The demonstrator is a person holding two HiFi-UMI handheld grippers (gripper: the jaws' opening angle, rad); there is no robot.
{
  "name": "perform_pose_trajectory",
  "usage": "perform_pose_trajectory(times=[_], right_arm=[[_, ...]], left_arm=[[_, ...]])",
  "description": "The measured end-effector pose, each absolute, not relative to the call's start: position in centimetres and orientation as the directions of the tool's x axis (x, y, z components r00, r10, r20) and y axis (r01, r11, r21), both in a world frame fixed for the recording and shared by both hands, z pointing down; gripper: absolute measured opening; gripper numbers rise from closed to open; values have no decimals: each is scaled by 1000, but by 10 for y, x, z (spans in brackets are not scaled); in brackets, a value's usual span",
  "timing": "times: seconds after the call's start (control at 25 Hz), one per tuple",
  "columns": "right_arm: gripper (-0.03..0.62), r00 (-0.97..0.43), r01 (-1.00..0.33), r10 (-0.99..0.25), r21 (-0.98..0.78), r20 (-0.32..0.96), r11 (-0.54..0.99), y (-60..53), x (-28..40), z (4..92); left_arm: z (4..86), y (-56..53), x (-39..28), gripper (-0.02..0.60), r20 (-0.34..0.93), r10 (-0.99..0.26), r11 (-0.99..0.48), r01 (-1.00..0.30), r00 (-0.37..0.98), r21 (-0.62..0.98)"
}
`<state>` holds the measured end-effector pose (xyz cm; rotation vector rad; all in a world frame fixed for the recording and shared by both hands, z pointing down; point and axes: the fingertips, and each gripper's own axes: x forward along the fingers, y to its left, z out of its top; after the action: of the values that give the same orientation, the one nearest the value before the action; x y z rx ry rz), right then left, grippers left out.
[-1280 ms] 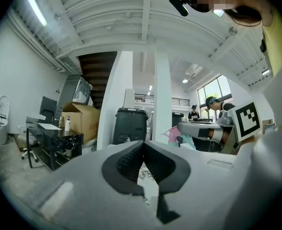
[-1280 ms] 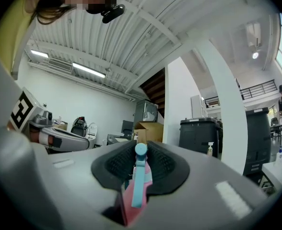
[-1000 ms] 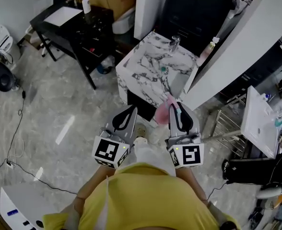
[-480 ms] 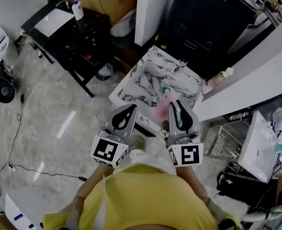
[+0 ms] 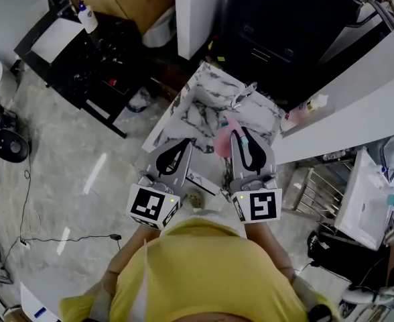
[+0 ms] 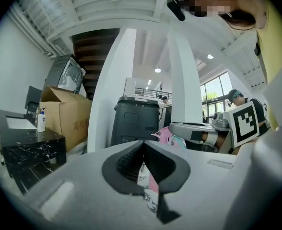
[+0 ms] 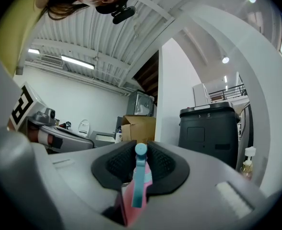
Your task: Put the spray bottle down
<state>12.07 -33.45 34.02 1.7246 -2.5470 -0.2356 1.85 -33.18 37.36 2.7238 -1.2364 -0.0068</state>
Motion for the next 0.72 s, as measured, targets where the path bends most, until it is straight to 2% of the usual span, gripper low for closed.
perform_pose_trajectory(times=[0.72], right_arm=[[67,-334,-932,-941,166,-50,322,-445,112,343]], left_arm=[[367,-430,28,0,82,-705,-695,-709,705,117]])
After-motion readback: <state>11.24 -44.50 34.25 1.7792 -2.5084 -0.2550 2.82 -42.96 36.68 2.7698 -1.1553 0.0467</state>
